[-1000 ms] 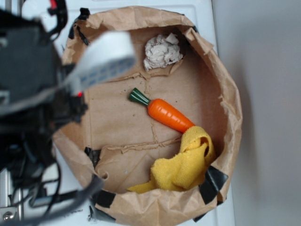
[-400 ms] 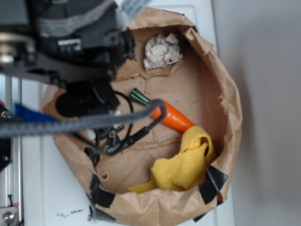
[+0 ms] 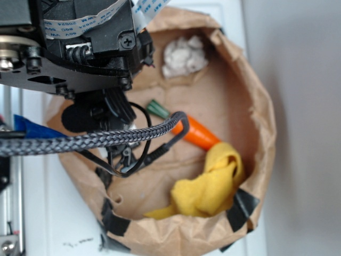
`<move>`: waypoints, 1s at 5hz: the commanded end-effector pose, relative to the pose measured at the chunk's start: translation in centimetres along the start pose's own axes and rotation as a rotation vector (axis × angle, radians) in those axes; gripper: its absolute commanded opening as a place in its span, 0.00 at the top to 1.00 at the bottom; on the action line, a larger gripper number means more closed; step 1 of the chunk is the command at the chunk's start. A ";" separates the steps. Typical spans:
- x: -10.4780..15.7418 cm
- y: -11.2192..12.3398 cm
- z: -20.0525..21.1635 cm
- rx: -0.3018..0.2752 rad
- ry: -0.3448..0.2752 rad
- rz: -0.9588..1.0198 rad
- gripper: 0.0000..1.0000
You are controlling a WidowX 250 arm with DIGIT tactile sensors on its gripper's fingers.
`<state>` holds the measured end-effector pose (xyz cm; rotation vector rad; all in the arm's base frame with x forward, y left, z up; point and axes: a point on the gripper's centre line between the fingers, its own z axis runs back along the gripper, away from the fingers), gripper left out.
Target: Grab the white paper.
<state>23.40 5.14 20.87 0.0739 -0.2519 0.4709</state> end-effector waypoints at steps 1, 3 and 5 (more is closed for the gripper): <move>5.2 -1.3 -1.7 0.005 -0.220 0.139 0.00; 6.0 -0.5 -5.8 -0.144 -0.170 0.186 0.00; 3.6 2.8 -8.3 -0.110 -0.140 0.194 0.00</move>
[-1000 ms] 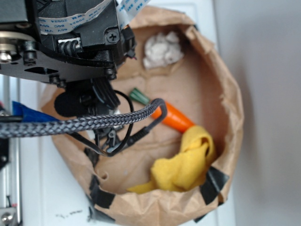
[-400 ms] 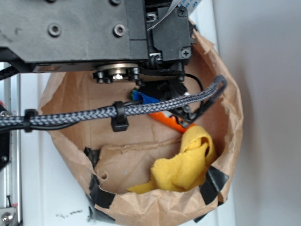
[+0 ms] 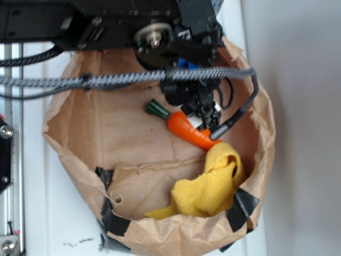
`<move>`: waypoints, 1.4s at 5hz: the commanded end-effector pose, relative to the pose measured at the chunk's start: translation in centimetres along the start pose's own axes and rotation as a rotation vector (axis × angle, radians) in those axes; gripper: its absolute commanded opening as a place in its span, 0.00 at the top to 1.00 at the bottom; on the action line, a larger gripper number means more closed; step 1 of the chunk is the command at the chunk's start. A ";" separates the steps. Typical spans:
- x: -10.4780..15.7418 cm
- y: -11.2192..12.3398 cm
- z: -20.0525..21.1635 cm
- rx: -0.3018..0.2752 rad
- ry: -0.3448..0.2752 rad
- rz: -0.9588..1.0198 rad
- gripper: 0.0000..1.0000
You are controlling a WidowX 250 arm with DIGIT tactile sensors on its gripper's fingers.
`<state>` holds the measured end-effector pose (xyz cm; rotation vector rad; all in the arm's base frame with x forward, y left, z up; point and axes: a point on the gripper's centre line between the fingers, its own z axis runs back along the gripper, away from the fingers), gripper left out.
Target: Grab the white paper.
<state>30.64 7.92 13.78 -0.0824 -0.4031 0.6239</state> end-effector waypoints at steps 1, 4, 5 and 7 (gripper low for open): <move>-0.5 5.0 0.1 0.094 -0.026 0.037 0.00; 0.5 5.6 -0.6 0.119 -0.026 0.027 0.00; 0.5 5.6 -0.6 0.119 -0.026 0.027 0.00; 3.4 3.9 -4.1 0.022 -0.098 0.141 0.00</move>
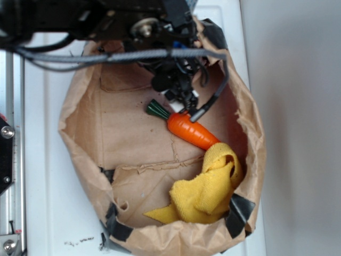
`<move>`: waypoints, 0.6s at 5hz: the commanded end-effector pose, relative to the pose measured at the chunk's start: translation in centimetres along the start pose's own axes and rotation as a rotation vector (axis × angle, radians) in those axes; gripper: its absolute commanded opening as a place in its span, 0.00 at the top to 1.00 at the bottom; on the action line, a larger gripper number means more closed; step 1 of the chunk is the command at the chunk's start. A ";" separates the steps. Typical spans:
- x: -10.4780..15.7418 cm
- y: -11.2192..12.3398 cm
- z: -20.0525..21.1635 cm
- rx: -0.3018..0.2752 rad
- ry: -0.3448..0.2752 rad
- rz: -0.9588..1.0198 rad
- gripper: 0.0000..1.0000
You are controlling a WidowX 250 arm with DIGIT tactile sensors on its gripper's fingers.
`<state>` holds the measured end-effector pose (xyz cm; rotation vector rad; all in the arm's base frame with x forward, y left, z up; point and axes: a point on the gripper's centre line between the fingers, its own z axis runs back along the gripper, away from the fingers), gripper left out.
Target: Grab the white paper.
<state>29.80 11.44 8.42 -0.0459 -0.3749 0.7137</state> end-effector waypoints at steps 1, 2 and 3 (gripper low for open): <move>5.3 -1.8 -0.3 -0.048 -0.122 0.065 0.00; 6.2 -2.3 -0.9 -0.050 -0.145 0.063 0.00; 6.7 -2.5 -1.9 -0.009 -0.174 0.055 0.00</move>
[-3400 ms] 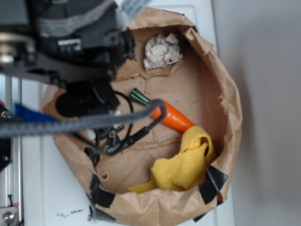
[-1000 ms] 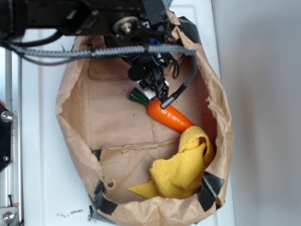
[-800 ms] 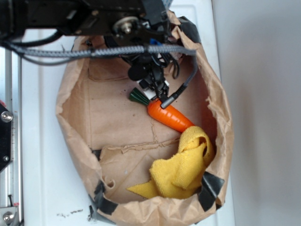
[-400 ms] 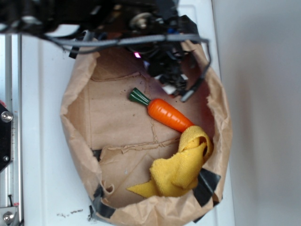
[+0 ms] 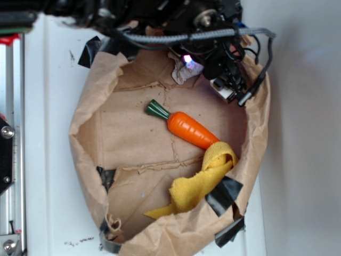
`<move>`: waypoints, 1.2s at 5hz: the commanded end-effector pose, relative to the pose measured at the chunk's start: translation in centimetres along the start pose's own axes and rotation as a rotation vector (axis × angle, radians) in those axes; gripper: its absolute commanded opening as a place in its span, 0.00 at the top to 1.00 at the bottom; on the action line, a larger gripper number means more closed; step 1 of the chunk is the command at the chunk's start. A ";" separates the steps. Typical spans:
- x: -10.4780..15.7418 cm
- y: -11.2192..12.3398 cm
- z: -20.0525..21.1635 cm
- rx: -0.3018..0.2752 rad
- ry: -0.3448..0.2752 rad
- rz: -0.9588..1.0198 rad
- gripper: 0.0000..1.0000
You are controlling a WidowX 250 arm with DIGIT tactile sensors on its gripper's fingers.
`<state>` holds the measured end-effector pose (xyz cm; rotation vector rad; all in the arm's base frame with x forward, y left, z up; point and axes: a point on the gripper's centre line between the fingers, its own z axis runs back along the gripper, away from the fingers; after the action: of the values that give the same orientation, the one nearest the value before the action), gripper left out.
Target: Grab the white paper.
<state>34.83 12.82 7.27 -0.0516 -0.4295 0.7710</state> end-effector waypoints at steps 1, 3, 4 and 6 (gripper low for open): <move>2.4 -0.8 0.8 0.012 -0.155 -0.034 0.00; 2.2 0.1 0.3 0.065 -0.139 -0.103 0.00; 1.9 0.1 2.6 0.044 -0.078 -0.111 0.00; 0.9 1.3 6.2 -0.013 -0.003 -0.125 0.00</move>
<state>32.68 11.86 10.07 -0.0498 -0.3601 0.6203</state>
